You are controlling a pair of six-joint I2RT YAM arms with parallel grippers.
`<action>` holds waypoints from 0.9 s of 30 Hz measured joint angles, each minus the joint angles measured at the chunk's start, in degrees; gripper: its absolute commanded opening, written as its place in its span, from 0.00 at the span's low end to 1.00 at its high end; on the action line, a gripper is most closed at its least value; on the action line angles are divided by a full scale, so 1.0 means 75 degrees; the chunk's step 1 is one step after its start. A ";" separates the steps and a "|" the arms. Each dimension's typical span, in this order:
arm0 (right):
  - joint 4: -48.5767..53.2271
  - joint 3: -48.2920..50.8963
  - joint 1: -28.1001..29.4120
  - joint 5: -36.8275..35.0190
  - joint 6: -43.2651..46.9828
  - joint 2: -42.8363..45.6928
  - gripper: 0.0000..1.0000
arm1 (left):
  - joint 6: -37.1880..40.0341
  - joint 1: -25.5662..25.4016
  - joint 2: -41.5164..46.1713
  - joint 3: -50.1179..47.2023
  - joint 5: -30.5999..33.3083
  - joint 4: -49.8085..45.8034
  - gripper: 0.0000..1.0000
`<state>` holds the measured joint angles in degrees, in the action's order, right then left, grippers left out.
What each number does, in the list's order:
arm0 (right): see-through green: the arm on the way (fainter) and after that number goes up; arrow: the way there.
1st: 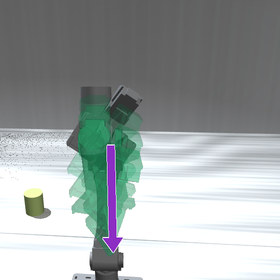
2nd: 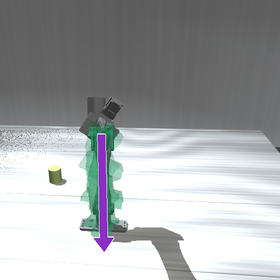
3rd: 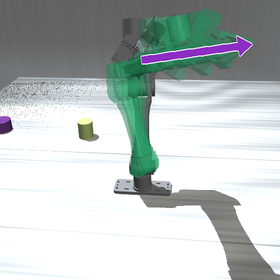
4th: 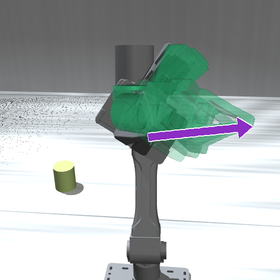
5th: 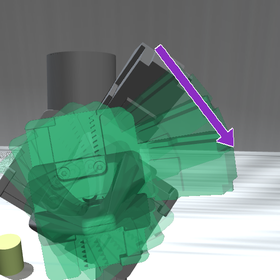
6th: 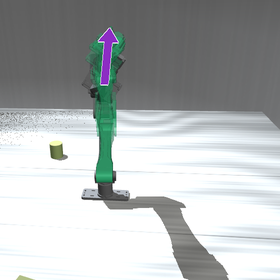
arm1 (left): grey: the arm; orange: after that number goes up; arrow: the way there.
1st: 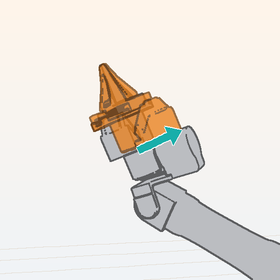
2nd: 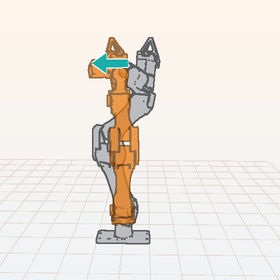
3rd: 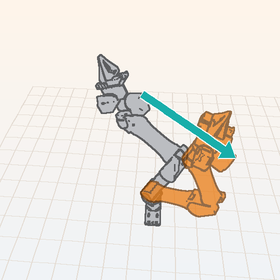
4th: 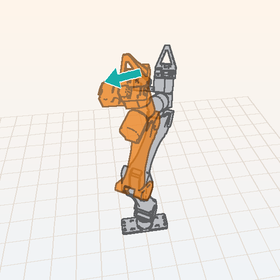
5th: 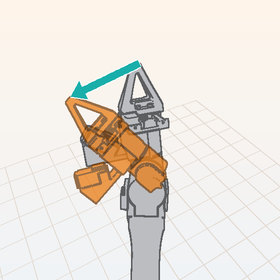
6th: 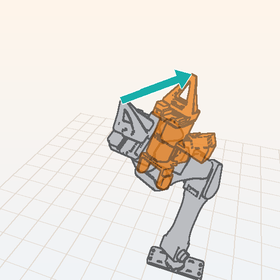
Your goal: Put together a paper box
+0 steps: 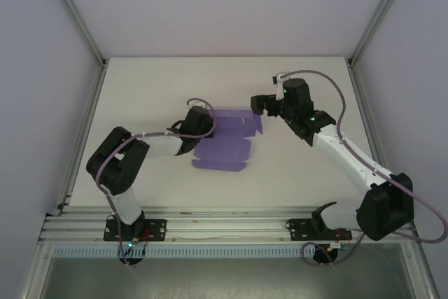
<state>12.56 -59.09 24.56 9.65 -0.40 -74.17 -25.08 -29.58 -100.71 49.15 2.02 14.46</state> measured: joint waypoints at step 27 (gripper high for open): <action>-0.1711 0.0172 0.0909 -0.0755 -0.0469 -0.2442 1.00 | -0.0522 -0.0157 0.0067 0.0641 0.0411 -0.1099 0.00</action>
<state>-0.27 -57.80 31.38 3.99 -3.92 -92.49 -28.99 -30.76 -100.20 53.95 5.10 6.22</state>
